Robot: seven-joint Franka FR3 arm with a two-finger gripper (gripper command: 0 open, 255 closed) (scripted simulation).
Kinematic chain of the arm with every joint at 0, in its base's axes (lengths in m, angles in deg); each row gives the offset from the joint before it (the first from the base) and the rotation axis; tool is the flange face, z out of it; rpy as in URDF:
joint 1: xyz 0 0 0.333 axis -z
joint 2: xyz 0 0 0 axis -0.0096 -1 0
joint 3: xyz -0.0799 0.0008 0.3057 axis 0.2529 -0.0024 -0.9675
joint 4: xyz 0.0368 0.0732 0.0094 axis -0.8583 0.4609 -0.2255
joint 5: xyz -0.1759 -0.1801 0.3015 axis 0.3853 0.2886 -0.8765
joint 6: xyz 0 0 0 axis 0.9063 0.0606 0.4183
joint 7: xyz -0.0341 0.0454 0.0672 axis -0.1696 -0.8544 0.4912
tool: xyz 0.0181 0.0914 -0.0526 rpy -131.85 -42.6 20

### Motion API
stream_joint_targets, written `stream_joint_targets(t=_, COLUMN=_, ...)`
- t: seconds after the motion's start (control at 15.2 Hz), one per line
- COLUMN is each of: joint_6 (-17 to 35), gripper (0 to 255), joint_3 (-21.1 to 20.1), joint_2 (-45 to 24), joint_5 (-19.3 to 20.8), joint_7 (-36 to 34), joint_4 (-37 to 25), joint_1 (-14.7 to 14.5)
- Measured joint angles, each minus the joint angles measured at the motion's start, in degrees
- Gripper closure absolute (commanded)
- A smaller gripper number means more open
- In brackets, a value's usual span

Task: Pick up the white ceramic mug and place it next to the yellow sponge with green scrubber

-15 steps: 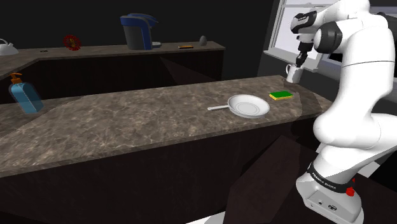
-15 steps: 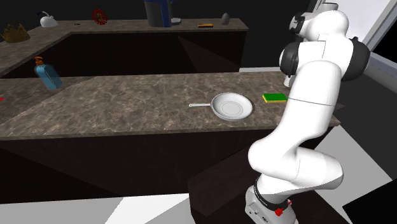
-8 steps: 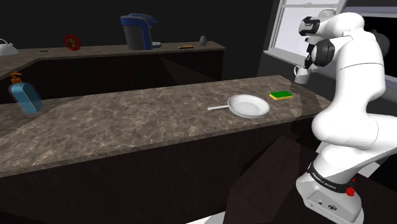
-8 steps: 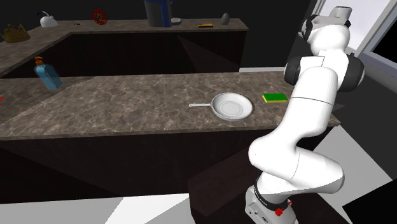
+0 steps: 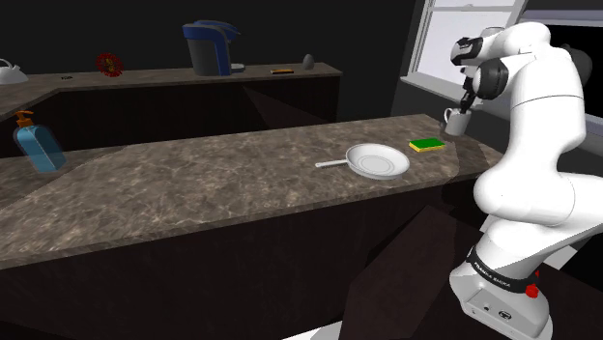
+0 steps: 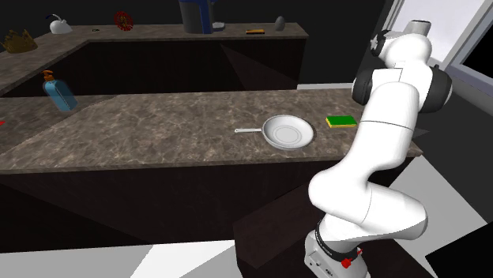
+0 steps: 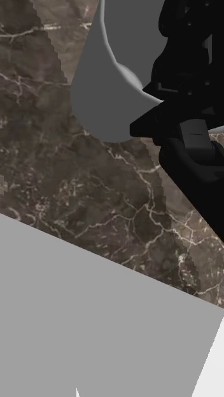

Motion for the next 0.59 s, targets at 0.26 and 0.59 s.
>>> stream_joint_targets(t=0.26, joint_6=2.72, gripper=255, joint_3=-0.08, joint_2=-0.39, joint_5=-0.14, joint_7=0.17, joint_4=2.36, joint_1=-0.18)
stream_joint_targets(t=0.59, joint_6=4.66, gripper=255, joint_3=-0.13, joint_2=-0.61, joint_5=-0.22, joint_7=0.27, joint_4=4.1, joint_1=-0.36)
